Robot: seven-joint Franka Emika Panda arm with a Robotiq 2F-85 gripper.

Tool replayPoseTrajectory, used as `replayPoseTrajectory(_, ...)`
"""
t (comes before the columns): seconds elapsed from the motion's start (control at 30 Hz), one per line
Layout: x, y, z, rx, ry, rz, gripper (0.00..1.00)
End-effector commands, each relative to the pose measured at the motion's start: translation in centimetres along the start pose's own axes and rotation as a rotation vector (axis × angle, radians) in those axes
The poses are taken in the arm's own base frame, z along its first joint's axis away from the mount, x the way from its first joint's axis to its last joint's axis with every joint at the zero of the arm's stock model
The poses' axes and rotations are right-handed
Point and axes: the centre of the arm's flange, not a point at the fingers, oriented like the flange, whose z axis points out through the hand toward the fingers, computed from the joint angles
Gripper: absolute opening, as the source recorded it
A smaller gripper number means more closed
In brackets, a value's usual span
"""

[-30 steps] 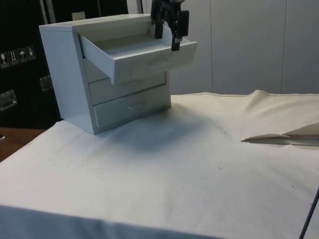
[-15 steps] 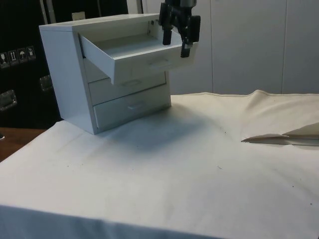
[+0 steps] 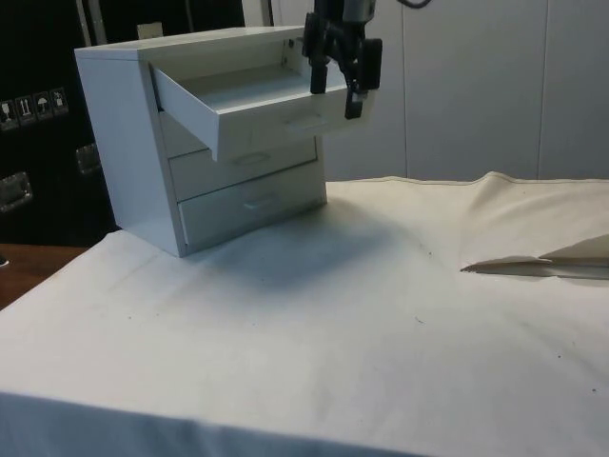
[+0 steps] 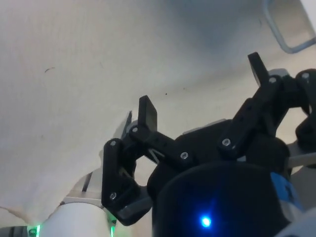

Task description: Open the drawer, then close it.

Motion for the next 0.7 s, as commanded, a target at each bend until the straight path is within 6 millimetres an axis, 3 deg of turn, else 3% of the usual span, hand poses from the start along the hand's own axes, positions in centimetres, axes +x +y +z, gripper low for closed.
replayPoseTrajectory(0.0, 0.2, -0.3, 0.5, -0.013, 0.003, 0.006, 1.0)
replayPoseTrajectory(0.4, 0.6, -1.4, 3.3, -0.022, -0.005, 0.015, 1.0)
replayPoseTrajectory(0.67, 0.7, -2.1, 3.1, -0.039, -0.01, -0.004, 1.0)
